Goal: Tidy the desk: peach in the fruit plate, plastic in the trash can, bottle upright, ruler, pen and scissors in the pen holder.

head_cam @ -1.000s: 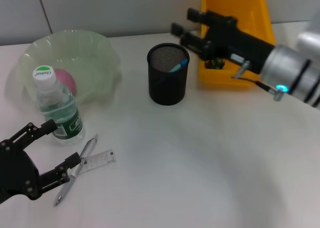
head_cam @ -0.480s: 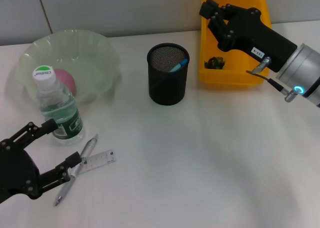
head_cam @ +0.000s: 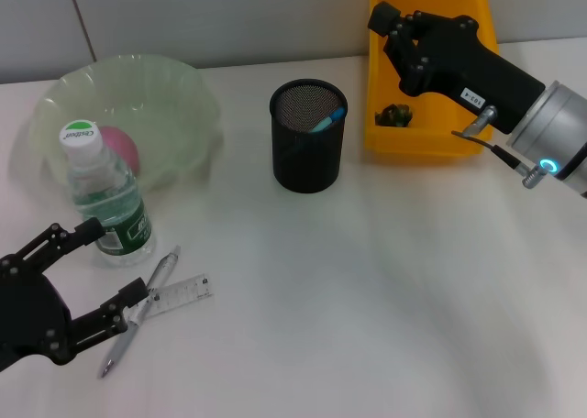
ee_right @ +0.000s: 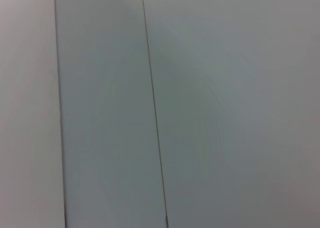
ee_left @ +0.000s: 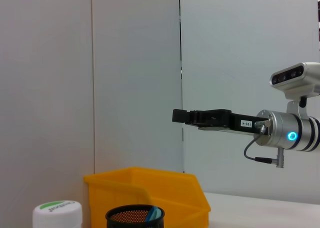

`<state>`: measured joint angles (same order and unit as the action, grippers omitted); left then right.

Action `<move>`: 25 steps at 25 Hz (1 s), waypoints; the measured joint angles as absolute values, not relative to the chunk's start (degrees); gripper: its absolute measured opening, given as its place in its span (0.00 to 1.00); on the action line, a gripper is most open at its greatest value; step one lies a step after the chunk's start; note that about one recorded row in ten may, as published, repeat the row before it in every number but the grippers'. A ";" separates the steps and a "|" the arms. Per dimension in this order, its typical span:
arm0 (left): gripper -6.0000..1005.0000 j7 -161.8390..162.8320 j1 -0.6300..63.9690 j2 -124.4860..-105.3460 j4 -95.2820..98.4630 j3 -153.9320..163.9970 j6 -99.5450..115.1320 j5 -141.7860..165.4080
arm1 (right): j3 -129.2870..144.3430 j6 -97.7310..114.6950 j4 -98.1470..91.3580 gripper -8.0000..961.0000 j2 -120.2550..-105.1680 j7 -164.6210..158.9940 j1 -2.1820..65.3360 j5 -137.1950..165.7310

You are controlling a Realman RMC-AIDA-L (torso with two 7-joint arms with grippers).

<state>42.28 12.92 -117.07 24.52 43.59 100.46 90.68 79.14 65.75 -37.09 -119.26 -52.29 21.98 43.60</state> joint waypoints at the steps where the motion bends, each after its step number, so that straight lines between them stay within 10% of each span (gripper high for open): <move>1: 0.83 42.28 12.92 -117.07 24.52 43.59 100.46 90.68 | 79.12 65.94 -37.09 0.01 -119.26 -52.30 21.92 43.60; 15: 0.83 53.04 12.09 -117.82 33.72 44.13 102.02 95.43 | 73.38 70.15 -58.63 0.17 -118.96 -82.08 15.37 84.44; 25: 0.83 63.46 13.37 -118.35 50.83 49.30 100.27 103.72 | 61.00 88.11 -61.45 0.66 -116.08 -104.29 21.89 104.87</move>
